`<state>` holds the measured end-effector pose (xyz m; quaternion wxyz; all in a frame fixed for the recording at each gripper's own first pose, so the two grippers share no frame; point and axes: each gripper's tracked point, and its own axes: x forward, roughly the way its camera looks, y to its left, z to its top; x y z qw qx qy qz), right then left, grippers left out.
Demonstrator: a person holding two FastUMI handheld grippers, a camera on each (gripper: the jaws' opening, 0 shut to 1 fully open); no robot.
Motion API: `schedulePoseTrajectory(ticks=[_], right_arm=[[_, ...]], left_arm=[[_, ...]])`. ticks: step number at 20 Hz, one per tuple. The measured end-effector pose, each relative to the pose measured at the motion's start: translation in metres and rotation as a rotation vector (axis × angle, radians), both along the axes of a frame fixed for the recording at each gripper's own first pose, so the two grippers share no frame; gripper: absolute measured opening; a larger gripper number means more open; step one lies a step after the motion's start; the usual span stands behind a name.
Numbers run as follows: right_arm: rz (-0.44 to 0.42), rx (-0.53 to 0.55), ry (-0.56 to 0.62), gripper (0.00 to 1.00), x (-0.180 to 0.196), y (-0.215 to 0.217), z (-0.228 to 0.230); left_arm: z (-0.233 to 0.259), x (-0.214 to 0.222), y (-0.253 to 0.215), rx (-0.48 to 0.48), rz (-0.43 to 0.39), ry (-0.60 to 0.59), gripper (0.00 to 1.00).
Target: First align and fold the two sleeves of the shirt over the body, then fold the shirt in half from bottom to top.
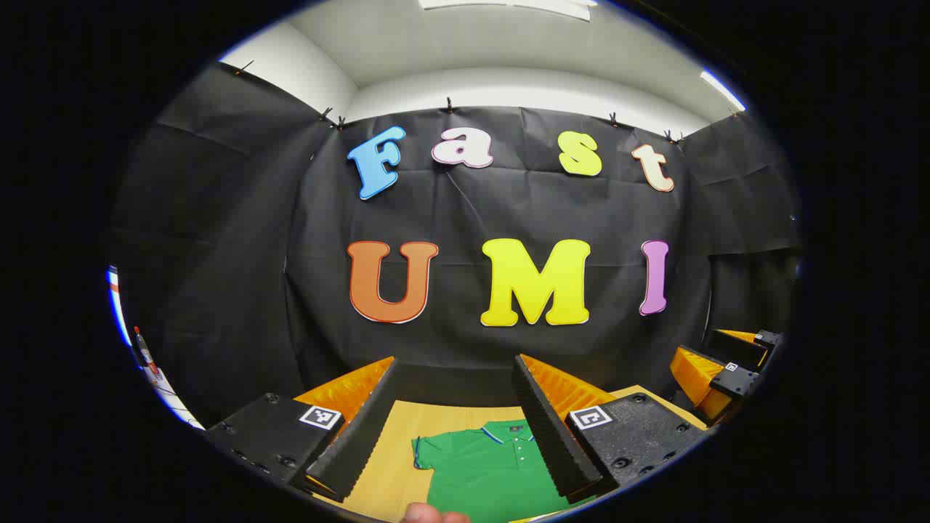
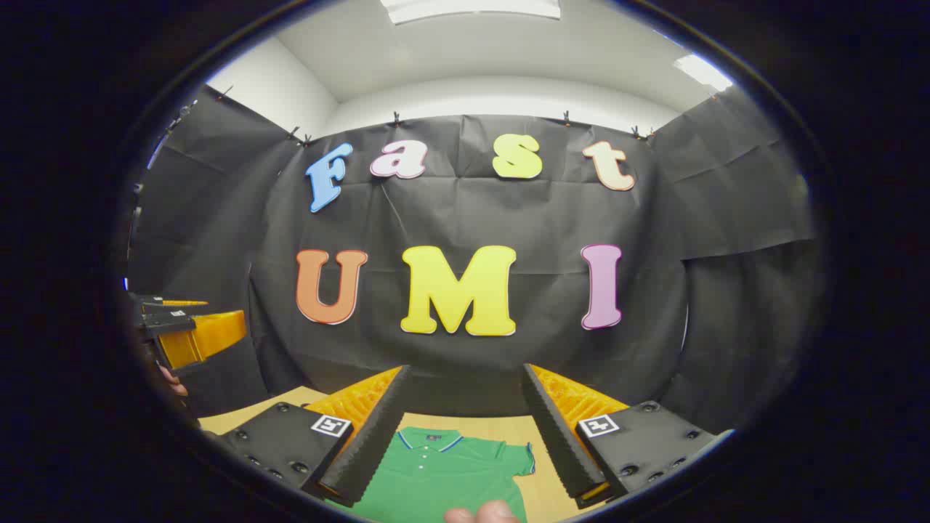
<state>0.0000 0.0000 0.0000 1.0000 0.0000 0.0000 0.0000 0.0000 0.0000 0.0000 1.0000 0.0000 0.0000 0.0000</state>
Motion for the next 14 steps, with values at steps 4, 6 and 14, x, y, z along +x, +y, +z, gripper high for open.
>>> schedulePoseTrajectory(ticks=[4, 6, 14], right_arm=[[0.002, -0.003, 0.006, 0.98, 0.004, 0.002, 0.002], [0.003, -0.008, 0.004, 0.98, 0.006, 0.002, 0.001], [-0.009, -0.013, -0.020, 0.98, 0.019, -0.015, 0.011]], left_arm=[[-0.004, 0.001, 0.009, 0.000, 0.008, 0.012, 0.98], [-0.003, 0.004, 0.011, 0.004, 0.013, 0.006, 0.98], [-0.001, 0.014, 0.009, -0.002, 0.025, -0.001, 0.98]])
